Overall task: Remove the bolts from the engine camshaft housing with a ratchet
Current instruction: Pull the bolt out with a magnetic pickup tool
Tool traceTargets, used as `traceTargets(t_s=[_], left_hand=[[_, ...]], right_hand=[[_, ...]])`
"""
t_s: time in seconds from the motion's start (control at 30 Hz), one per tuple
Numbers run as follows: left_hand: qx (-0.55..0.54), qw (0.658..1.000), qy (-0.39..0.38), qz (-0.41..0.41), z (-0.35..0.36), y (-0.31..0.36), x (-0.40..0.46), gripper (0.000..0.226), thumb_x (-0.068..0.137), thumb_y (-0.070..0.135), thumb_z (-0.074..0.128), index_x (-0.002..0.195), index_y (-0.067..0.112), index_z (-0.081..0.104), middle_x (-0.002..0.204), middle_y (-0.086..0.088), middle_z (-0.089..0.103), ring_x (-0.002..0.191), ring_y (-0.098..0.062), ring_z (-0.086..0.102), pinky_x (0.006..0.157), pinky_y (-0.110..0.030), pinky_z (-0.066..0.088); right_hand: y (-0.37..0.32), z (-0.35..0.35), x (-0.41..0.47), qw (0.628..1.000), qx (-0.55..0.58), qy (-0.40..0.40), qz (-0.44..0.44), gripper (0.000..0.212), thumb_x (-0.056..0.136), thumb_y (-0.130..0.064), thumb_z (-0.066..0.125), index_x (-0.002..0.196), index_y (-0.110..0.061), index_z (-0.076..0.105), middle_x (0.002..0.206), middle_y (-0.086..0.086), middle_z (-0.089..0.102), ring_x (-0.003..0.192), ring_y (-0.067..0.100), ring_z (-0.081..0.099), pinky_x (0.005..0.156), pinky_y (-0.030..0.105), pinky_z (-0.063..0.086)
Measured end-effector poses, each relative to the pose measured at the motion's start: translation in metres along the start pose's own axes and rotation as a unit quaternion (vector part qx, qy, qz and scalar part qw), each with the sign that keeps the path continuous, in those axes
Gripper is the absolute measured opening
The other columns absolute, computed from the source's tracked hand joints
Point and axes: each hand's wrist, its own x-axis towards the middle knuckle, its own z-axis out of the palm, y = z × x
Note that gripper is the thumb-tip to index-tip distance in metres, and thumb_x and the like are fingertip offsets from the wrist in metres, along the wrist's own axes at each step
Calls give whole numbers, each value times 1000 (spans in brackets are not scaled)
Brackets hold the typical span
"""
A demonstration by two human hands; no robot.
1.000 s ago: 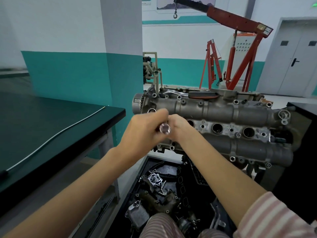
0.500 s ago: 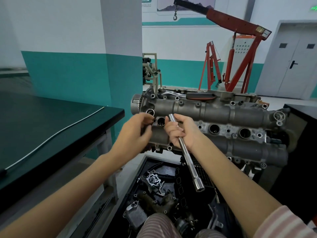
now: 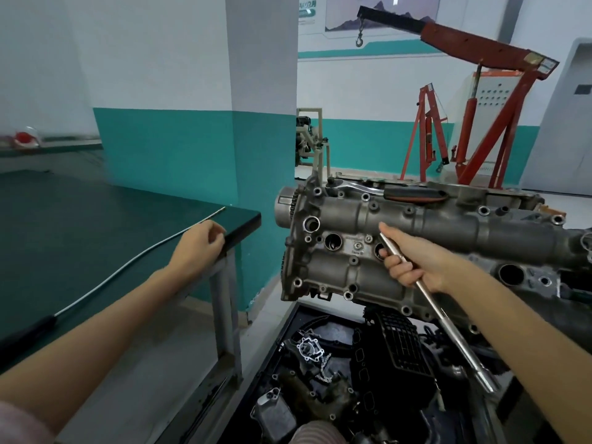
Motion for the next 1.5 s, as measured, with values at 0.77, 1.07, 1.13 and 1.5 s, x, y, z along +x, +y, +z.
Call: traceTargets(t_s=[0.77,1.07,1.13,1.5], left_hand=[[340,907,-97,-229,-15,-136,41,28,92,4,41,120,1,41,127,-19,45,118,-34,45,93,-43,42],[270,948,15,-167,-12,-118,50,20,93,0,45,110,-9,40,113,-27,47,93,-41,58,65,-42,44],[161,965,44,-200,-16,-114,57,20,94,4,41,105,-12,48,107,-31,52,91,-45,56,68,-43,40],[-406,868,-22,-284,-57,-25,51,36,100,30,33,66,18,33,38,8,25,29,-6,18,33,-10,14]], right_hand=[[-5,18,9,972,-209,80,-67,61,76,-60,52,78,1,57,43,-2,36,30,6,20,35,6,17],[-5,20,8,971,-210,86,-69,58,81,-58,50,76,0,56,42,-2,36,29,5,20,34,6,16],[-5,20,8,972,-208,89,-69,58,81,-58,50,76,0,56,41,-2,36,29,5,21,34,6,17],[-2,21,14,971,-202,102,-81,56,84,-55,52,73,0,57,39,-2,39,27,5,23,31,8,17]])
